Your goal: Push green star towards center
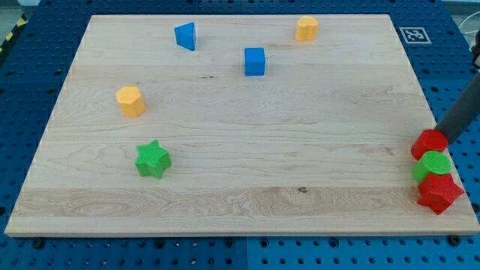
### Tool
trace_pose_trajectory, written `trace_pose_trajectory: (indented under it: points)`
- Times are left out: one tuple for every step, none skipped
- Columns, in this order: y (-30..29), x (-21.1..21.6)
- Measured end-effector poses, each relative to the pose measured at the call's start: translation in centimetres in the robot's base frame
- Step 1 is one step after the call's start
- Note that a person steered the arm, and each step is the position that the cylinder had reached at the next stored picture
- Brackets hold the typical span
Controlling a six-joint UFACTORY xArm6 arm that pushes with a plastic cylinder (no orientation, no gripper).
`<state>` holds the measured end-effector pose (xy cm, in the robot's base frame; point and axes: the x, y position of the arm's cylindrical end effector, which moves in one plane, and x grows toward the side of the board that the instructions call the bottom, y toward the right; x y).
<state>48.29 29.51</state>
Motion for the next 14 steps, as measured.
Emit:
trace_pose_trajectory:
  points:
    - [-3.9,-2.4]
    - [-10.7,-3.1]
    - [-19.4,-3.1]
    - [-28.9,-3.1]
    - [-37.6,-3.1]
    - [-46.1,-2.4]
    - [-51.2,1.8]
    - [-50.3,3.9]
    - [-47.6,5.5]
    - [-44.9,6.6]
    - [-43.1,5.7]
    - [-41.9,4.4]
    - [-38.9,2.9]
    - [-36.9,1.0]
